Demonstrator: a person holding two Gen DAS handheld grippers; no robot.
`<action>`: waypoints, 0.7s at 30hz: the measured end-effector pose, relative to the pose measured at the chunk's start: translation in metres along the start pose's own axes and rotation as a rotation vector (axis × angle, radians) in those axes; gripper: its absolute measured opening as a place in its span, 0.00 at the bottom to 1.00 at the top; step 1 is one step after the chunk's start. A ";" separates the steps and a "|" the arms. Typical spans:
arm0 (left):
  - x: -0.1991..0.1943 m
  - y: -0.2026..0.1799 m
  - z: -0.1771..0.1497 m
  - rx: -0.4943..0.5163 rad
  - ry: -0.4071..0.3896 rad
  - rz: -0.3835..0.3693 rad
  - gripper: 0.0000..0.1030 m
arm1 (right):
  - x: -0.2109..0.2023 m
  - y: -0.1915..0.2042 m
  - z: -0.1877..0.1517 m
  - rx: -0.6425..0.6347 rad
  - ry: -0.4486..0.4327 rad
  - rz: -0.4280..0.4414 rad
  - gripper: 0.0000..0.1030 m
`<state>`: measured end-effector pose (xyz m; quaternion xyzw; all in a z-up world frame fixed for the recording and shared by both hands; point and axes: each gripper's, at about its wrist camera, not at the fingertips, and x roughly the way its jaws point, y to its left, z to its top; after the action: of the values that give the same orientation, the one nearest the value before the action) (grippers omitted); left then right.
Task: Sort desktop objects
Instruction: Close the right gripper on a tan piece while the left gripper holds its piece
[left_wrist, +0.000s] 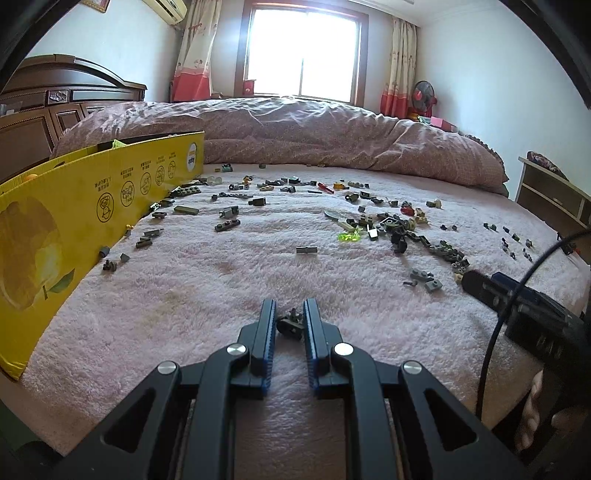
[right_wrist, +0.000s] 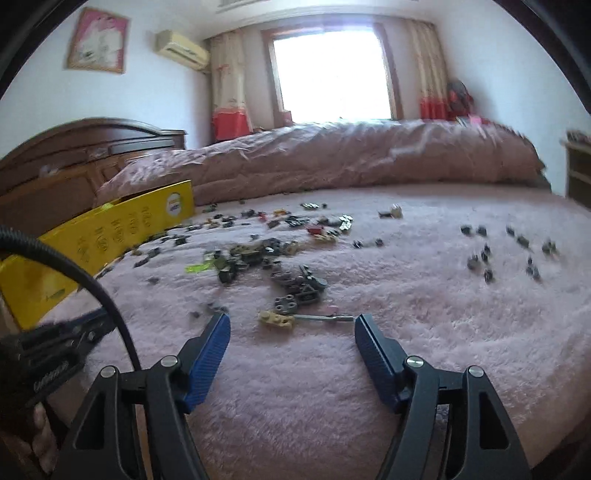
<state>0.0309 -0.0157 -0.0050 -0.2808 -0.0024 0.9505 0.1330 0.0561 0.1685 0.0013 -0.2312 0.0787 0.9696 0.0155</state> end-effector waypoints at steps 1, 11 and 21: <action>0.000 0.000 0.000 0.001 0.000 0.000 0.15 | 0.001 -0.004 0.002 0.038 0.005 0.006 0.70; 0.000 0.000 0.000 0.000 0.000 -0.001 0.15 | -0.001 0.014 -0.002 0.000 0.016 0.004 0.45; 0.000 0.000 0.000 -0.002 0.000 -0.003 0.15 | -0.002 0.024 -0.005 -0.050 -0.014 -0.033 0.22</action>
<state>0.0309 -0.0162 -0.0047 -0.2807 -0.0035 0.9504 0.1342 0.0586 0.1439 0.0010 -0.2259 0.0507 0.9725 0.0262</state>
